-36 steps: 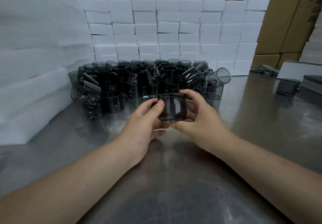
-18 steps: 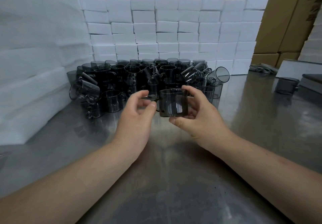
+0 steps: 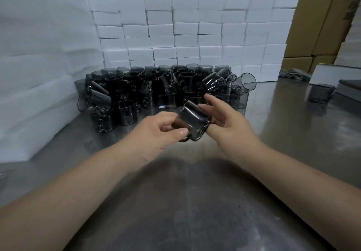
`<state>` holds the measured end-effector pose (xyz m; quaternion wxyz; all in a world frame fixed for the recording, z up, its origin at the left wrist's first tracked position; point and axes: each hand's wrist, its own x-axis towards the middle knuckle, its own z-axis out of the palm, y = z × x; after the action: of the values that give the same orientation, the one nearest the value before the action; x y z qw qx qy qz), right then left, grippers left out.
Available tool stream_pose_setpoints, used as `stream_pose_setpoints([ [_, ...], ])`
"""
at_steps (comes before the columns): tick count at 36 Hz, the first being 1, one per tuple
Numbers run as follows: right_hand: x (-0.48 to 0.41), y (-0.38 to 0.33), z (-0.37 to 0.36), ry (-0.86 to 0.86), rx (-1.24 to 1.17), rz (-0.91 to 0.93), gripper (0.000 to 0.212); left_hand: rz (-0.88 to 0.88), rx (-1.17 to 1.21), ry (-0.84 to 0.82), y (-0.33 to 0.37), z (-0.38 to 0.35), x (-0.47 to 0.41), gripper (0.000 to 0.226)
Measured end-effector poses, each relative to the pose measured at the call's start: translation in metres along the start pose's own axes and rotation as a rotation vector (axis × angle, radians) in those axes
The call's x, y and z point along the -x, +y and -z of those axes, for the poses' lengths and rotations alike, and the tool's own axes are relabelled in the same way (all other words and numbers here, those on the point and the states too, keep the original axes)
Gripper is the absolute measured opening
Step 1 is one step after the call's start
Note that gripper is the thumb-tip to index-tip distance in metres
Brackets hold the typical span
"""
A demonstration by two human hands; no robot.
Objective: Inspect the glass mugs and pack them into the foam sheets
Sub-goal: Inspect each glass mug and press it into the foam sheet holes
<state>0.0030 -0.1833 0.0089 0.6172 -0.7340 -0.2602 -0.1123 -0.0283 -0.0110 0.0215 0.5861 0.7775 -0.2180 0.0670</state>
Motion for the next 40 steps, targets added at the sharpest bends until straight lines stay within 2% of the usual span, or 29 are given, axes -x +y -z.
stream_pose_setpoints([
  [2,0.001,-0.001,-0.001,-0.006,-0.026,-0.029,0.058,-0.022,0.033,0.019,0.002,-0.003,0.0,0.019],
  [5,0.002,-0.004,-0.002,-0.036,-0.052,-0.045,0.057,-0.016,0.056,0.035,0.003,-0.006,-0.001,0.016],
  [11,0.005,-0.003,-0.004,-0.153,0.042,-0.034,0.076,0.077,0.136,0.124,-0.002,-0.01,0.0,0.009],
  [13,0.005,-0.003,-0.005,-0.144,0.006,-0.031,0.069,0.096,0.157,0.126,-0.003,-0.009,0.0,0.018],
  [16,0.004,-0.001,-0.004,-0.137,-0.065,-0.029,0.057,0.097,0.238,0.167,-0.001,-0.01,-0.001,0.012],
  [18,0.002,0.0,-0.002,-0.136,-0.078,-0.028,0.056,0.101,0.261,0.201,-0.001,-0.008,-0.003,0.021],
  [20,0.002,0.001,-0.002,-0.142,-0.089,-0.028,0.056,0.103,0.226,0.172,-0.002,-0.006,-0.003,0.02],
  [23,0.003,0.002,-0.004,-0.167,-0.052,-0.023,0.058,0.106,0.197,0.031,-0.001,-0.009,0.001,0.026],
  [26,0.004,0.003,-0.005,-0.179,-0.052,-0.029,0.059,0.148,0.261,-0.021,-0.003,-0.011,0.002,0.025],
  [38,0.002,0.002,0.0,-0.201,-0.206,-0.09,0.056,0.222,0.537,0.064,-0.011,-0.004,-0.005,0.009],
  [40,0.002,0.002,0.0,-0.189,-0.228,-0.094,0.056,0.208,0.604,0.085,-0.01,-0.004,-0.006,0.014],
])
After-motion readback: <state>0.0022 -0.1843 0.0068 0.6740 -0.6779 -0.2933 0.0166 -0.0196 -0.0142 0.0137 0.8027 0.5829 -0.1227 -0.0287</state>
